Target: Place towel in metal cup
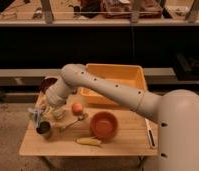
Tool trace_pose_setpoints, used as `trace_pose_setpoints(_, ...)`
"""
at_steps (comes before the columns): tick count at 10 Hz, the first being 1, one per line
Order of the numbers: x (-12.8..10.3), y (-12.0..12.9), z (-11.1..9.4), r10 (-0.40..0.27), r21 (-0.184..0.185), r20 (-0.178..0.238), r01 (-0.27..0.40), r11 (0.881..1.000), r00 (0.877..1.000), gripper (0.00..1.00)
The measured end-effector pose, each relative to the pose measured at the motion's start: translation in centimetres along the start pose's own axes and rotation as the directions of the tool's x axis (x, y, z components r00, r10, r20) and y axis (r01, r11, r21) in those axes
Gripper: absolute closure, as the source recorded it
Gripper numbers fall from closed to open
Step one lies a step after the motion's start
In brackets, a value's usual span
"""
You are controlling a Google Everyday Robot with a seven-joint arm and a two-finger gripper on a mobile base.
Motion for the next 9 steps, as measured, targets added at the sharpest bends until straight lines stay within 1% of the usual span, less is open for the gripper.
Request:
trace_pose_setpoints(1,-0.2,0.1,0.5,-0.002,-0.017,0.011,0.002,1.000,1.000,1.00)
trace_pose_setpoints(2,-0.3,0.5,1.4,-0.008,-0.043,0.003,0.008,0.999,1.000,1.00)
trace_pose_setpoints(3,-0.3,0.9,2.2,-0.014,-0.063,-0.029,0.012,0.998,0.999,1.00)
trace_pose_setpoints(4,-0.2,1.3,2.8,-0.017,-0.075,-0.055,0.013,0.997,0.998,1.00)
trace_pose_setpoints(7,1.0,3.3,3.9,-0.018,-0.079,-0.107,0.009,0.997,0.994,1.00)
trace_pose_setpoints(9,1.5,4.2,5.1,-0.023,-0.091,-0.129,0.011,0.996,0.991,1.00)
